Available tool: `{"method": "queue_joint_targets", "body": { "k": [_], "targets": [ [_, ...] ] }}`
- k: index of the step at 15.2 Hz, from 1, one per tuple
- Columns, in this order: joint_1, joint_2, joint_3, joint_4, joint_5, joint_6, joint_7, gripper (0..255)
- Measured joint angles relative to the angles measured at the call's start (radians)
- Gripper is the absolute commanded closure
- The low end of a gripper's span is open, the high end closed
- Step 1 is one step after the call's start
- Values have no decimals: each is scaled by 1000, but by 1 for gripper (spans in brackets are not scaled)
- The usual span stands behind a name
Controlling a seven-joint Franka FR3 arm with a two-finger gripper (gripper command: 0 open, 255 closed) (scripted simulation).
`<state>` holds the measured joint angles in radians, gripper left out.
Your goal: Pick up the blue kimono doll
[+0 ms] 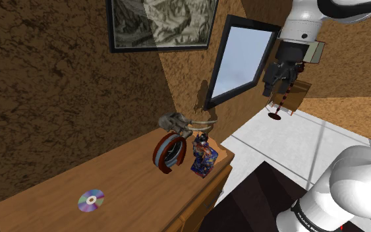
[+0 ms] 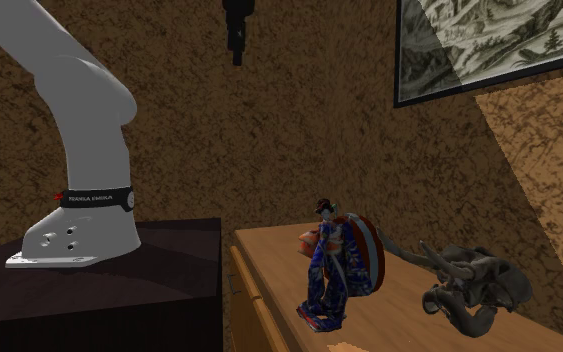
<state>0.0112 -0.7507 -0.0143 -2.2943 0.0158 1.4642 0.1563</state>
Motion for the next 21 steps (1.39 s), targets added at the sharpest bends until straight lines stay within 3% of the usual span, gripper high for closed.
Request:
{"method": "queue_joint_targets", "body": {
  "k": [3, 10, 21],
  "targets": [
    [6, 10, -3, -29, -6, 43, -21, 0],
    [29, 94, -49, -174, -56, 306, -164, 0],
    [72, 404, -111, -262, -101, 765, -374, 0]
  ]
}}
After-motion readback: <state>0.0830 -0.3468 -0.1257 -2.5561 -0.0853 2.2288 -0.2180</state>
